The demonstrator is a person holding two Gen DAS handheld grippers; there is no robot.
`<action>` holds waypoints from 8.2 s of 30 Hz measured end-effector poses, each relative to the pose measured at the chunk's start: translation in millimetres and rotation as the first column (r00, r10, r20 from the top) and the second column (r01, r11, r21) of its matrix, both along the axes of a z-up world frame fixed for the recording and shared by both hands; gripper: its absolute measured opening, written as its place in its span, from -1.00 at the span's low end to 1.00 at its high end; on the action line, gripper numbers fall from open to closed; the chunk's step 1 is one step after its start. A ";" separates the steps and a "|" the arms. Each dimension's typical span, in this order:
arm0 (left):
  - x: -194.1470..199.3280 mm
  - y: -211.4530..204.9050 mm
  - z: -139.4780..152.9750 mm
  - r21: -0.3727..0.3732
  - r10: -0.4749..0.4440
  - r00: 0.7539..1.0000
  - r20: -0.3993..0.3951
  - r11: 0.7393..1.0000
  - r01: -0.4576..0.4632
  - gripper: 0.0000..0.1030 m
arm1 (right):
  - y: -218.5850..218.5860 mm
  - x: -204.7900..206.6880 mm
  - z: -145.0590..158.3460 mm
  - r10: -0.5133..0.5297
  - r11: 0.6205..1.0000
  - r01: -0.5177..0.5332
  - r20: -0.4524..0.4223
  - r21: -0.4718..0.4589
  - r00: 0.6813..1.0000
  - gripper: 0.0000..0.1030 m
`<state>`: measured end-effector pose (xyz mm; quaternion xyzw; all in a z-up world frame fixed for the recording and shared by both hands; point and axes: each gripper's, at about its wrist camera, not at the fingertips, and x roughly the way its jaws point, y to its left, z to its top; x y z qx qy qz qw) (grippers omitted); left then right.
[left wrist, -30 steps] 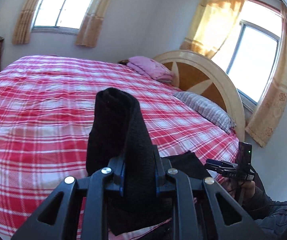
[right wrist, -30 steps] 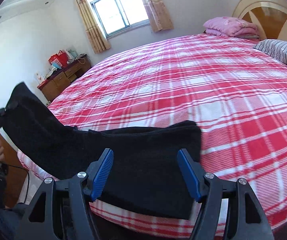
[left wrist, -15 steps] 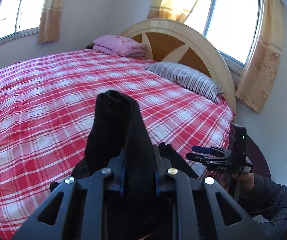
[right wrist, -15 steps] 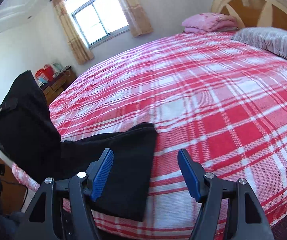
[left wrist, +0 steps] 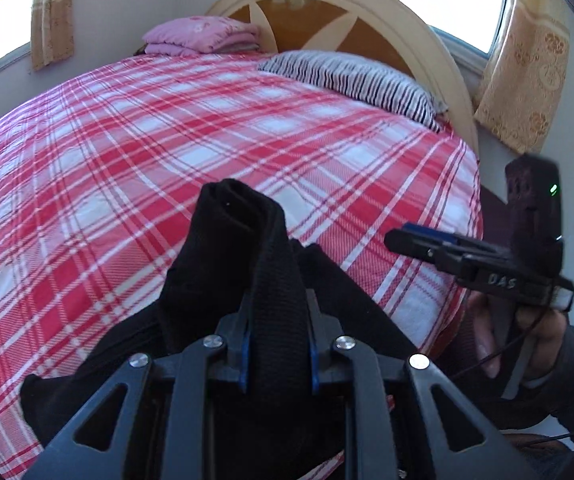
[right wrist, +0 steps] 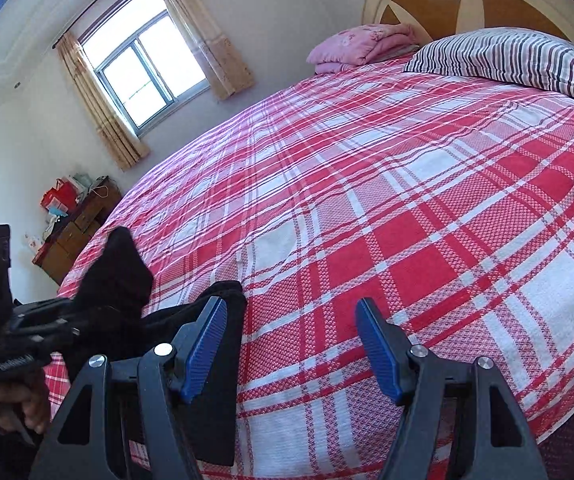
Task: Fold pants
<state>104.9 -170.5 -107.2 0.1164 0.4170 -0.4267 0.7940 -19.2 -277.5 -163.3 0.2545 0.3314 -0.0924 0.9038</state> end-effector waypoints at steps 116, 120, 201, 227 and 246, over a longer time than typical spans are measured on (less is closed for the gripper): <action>8.1 158.4 -75.6 -0.049 0.376 0.927 0.001 0.926 -0.375 1.00 | 46.2 34.8 -18.6 0.211 0.977 -0.198 -0.194 0.083 0.958 0.03; 9.2 162.1 -74.7 -0.072 0.375 0.927 -0.029 0.924 -0.376 1.00 | 44.7 41.2 -25.5 0.232 0.968 -0.212 -0.166 0.131 0.958 -0.04; 93.2 395.8 -72.3 -0.125 0.803 0.596 -0.013 0.590 -0.798 0.30 | 239.2 338.1 -63.3 0.573 0.802 -0.538 -0.083 0.259 0.815 0.01; 35.3 344.1 -12.7 -0.035 0.799 0.525 0.295 0.558 -0.829 0.64 | 185.3 195.2 39.6 0.409 0.893 -0.409 -0.037 -0.190 0.912 0.15; 19.4 323.6 17.0 -0.126 0.784 0.513 0.350 0.582 -0.804 0.87 | 232.8 148.7 94.4 0.496 0.831 -0.445 0.083 -0.334 0.864 0.24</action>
